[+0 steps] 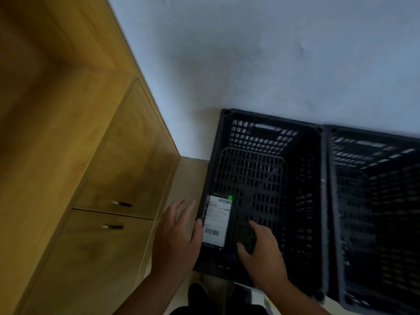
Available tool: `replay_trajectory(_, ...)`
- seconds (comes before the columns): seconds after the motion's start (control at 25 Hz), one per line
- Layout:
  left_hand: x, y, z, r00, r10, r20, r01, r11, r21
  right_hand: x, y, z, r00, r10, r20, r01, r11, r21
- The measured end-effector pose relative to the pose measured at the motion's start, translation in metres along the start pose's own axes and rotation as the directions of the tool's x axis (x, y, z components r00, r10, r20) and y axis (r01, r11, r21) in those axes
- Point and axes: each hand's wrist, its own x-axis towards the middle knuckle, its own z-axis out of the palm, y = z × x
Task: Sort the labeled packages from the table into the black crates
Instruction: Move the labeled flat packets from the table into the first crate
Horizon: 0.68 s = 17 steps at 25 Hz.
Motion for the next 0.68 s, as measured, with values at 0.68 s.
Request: replay_trajectory(0.68,-0.114,0.247,-0.067,0.801,0.502,0.325,-0.528,0.849,-0.011,-0.201,0.014,-0.238,0.916,-0.151,-0.370,0.055,0.965,-0.258)
